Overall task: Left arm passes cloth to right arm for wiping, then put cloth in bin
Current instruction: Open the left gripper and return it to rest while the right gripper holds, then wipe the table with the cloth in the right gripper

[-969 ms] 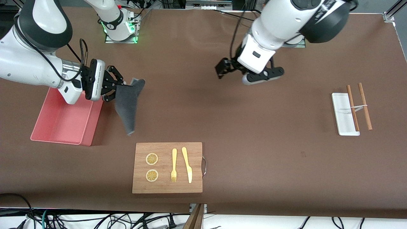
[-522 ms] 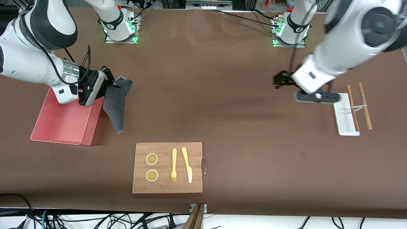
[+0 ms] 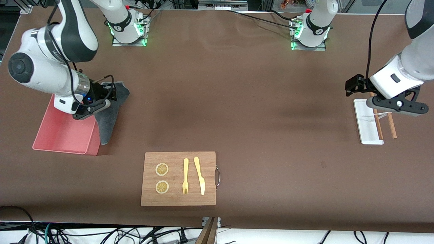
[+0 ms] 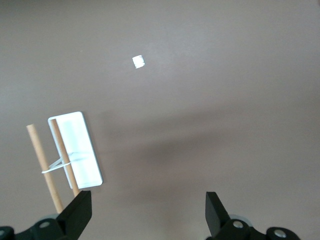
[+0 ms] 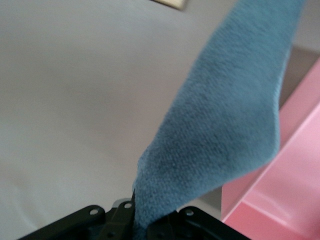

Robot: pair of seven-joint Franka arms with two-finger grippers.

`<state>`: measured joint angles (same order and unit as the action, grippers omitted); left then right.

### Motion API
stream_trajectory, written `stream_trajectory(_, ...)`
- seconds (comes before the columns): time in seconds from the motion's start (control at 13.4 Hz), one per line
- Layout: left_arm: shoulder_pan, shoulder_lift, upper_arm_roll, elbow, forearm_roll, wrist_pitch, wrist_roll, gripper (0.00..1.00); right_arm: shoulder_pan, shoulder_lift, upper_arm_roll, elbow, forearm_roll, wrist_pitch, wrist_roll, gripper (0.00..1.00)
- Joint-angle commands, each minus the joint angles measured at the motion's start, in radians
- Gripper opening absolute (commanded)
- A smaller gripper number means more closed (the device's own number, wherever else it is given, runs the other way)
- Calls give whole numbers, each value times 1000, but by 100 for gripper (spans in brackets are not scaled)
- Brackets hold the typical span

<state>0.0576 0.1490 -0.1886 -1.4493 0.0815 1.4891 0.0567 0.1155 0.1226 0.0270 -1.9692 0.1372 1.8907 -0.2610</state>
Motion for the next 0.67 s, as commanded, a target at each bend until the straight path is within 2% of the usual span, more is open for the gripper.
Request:
stream_trajectory(0.0, -73, -101, 177, -141, -11, 68, 25, 100, -8, 86, 11, -11, -25, 79, 82, 0)
stream_trajectory(0.07, -82, -132, 198, -181, -46, 74, 35, 100, -8, 126, 11, -11, -25, 115, 82, 0)
stream_trajectory(0.22, -85, -201, 190, -238, -39, 91, 77, 100, -8, 208, 11, -11, -22, 175, 100, 0)
stream_trajectory(0.45, -78, -183, 175, -224, -25, 79, 77, 100, -8, 307, 13, -4, -15, 246, 102, 0)
stream_trajectory(0.6, -65, -164, 175, -224, -38, 79, 78, 100, -7, 338, 13, -2, -8, 289, 103, 0)
